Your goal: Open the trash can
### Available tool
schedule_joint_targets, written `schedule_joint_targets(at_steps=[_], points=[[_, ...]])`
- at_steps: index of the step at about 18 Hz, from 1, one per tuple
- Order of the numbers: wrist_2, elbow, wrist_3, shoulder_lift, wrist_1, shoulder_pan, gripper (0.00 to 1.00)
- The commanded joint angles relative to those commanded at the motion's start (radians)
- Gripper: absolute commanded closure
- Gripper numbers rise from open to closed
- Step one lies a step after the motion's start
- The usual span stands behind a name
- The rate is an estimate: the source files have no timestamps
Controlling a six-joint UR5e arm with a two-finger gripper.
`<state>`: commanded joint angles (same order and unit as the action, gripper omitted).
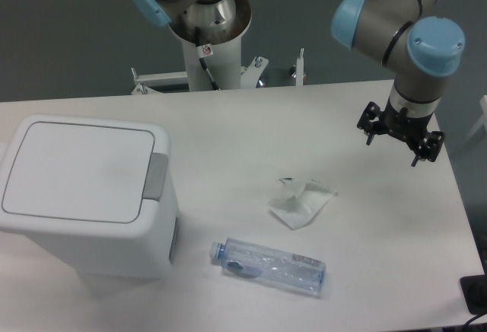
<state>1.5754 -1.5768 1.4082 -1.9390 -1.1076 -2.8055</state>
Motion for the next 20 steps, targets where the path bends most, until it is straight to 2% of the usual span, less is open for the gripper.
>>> schedule_joint_targets(at_steps=[3,7,11,14,20], points=[[-0.006,-0.040,-0.038,0.029,0.026,0.000,0.00],[-0.020,-0.042,-0.089,0.043,0.023,-0.002,0.00],[-0.159,-0.045,-0.089,0.041,0.028,-0.038,0.00],[-0.173,-0.051,-0.094,0.043,0.020,-0.035,0.00],[-0.278,-0.052,-0.288,0.055,0.011,0.007,0.00]])
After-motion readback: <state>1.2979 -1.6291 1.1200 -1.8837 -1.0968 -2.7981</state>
